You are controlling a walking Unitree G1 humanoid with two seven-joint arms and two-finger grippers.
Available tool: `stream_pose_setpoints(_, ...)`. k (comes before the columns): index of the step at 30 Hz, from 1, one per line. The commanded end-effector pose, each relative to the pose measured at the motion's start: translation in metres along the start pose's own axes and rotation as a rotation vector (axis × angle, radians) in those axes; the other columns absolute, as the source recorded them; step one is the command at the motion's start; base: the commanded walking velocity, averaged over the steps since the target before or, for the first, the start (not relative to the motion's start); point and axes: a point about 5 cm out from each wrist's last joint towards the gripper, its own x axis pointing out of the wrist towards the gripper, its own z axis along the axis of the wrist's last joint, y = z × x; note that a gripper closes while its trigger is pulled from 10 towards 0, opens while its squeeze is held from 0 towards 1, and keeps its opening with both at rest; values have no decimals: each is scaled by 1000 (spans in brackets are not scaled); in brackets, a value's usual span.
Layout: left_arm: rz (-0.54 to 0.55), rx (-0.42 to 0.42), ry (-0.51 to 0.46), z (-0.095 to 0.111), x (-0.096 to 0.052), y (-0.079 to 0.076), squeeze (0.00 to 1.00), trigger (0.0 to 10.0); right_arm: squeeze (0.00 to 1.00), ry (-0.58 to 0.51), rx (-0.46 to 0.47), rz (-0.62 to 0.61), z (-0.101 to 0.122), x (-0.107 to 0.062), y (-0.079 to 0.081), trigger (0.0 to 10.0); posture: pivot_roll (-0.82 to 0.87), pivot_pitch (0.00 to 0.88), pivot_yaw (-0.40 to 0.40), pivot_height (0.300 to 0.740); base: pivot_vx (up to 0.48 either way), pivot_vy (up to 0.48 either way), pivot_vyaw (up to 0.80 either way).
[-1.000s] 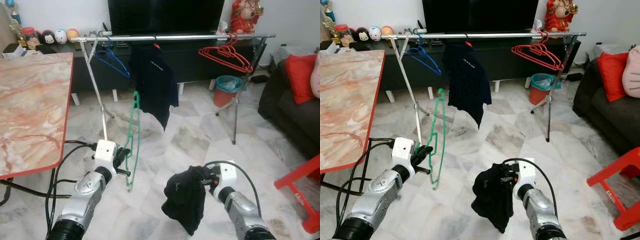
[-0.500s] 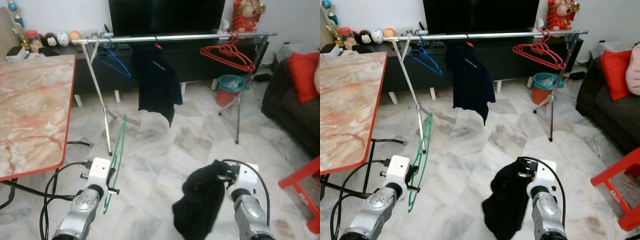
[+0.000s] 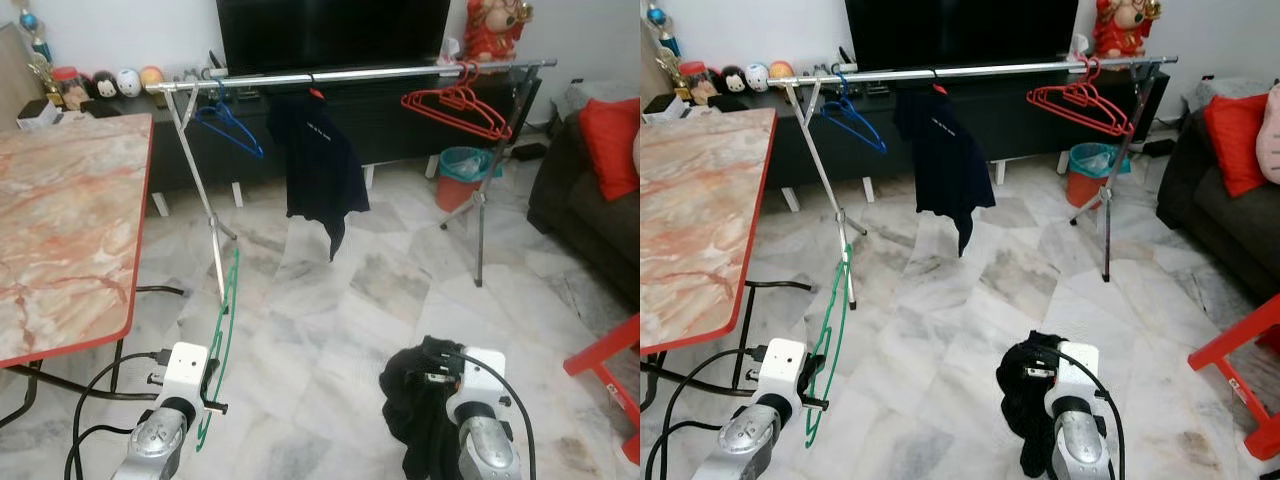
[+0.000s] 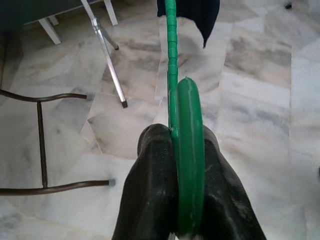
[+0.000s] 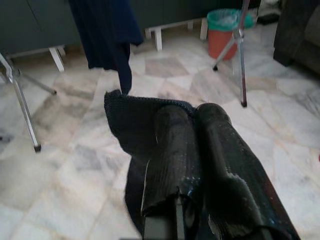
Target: Hang hanger
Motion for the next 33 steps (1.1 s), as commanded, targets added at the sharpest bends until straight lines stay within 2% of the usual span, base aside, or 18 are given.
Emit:
stream_pose_setpoints(1,21,-5,-22,3,2,3,0,10000,0,-74,8,-14,12,3,0,10000,10,0,27,740,0,0,0)
stream_pose_setpoints(5,19,-25,-35,5,4,4,0,10000,0,-84,46,-52,15,4,-4,10000,11,0,35,740,0,0,0)
stream_pose_setpoints(7,10,1,-29,2,4,6,0,10000,0,-75,26,-61,13,5,-6,10000,5,0,43,740,0,0,0)
stream_pose_setpoints(9,-3,64,-8,-3,2,8,0,10000,0,-76,31,-79,13,5,-8,10000,-1,0,50,740,0,0,0)
stream_pose_setpoints(15,-7,120,97,-28,-5,21,0,10000,0,-80,32,-97,17,9,-10,10000,-42,0,91,740,0,0,0)
stream_pose_setpoints(17,-13,133,102,-30,-6,21,0,10000,0,-87,32,-105,19,10,-11,10000,-43,0,90,740,0,0,0)
stream_pose_setpoints(21,-8,84,88,-31,-5,18,0,10000,0,-88,14,-115,20,11,-19,10000,-22,0,58,740,0,0,0)
stream_pose_setpoints(25,-9,77,127,-38,-6,15,0,10000,0,-79,0,-110,20,11,-24,10000,10,0,25,740,0,0,0)
stream_pose_setpoints(29,56,31,218,-54,-15,29,0,10000,0,-66,-16,-121,21,14,-34,10000,30,0,-7,740,0,0,0)
stream_pose_setpoints(33,70,5,270,-62,-19,33,0,10000,0,-69,-31,-139,25,15,-44,10000,45,0,-26,740,0,0,0)
